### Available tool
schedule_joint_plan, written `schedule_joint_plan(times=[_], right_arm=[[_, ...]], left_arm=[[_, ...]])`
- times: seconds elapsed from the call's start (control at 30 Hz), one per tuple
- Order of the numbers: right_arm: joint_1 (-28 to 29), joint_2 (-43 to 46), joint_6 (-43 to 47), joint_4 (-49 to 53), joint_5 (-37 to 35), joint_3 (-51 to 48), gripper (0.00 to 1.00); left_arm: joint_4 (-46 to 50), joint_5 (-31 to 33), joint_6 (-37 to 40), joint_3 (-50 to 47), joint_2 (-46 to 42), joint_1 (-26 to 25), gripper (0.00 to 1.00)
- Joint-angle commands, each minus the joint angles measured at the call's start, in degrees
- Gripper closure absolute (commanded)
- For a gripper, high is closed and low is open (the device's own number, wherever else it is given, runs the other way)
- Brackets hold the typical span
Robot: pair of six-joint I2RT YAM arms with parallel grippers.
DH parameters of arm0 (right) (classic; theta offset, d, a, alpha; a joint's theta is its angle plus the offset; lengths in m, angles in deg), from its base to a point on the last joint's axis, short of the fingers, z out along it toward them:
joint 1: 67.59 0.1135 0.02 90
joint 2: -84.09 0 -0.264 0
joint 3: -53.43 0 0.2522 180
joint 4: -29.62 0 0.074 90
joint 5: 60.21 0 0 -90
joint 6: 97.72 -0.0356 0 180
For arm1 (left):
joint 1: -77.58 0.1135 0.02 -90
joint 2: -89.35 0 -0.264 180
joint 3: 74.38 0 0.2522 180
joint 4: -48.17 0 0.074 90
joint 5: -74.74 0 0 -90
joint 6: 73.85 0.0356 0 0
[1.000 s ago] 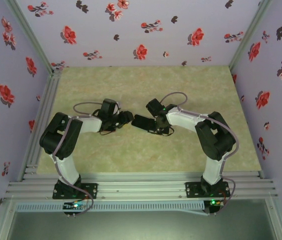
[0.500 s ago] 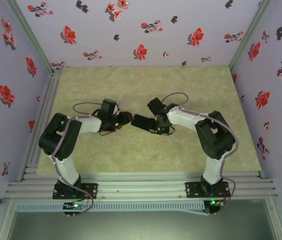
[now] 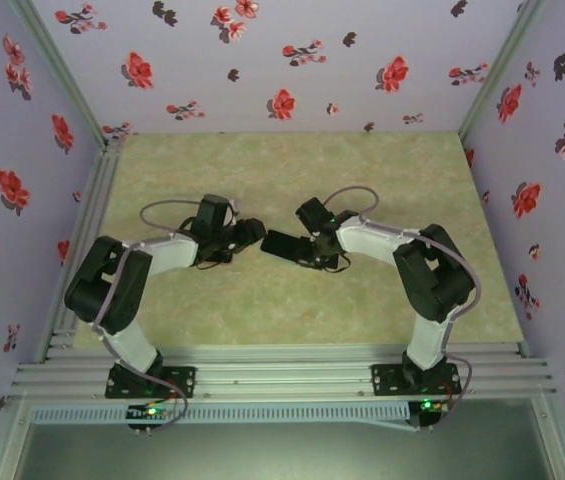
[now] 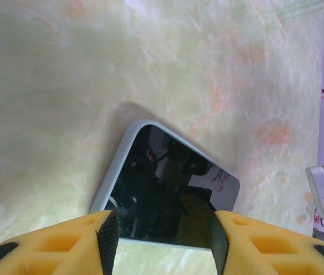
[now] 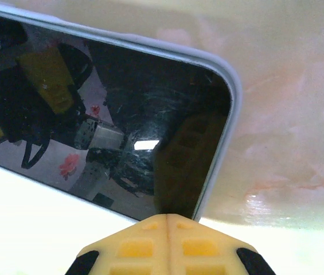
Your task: Put the phone into the phone case
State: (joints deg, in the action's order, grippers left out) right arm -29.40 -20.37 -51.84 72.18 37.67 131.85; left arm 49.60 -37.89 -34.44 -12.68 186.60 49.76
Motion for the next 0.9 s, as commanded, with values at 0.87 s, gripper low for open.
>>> schedule_joint_plan(times=[0.87], right_arm=[[-7.34, 3.29, 8.16, 5.89, -0.47, 6.59, 1.00]], left_arm=[[-2.26, -1.70, 0.40, 7.36, 8.06, -1.02, 0.50]])
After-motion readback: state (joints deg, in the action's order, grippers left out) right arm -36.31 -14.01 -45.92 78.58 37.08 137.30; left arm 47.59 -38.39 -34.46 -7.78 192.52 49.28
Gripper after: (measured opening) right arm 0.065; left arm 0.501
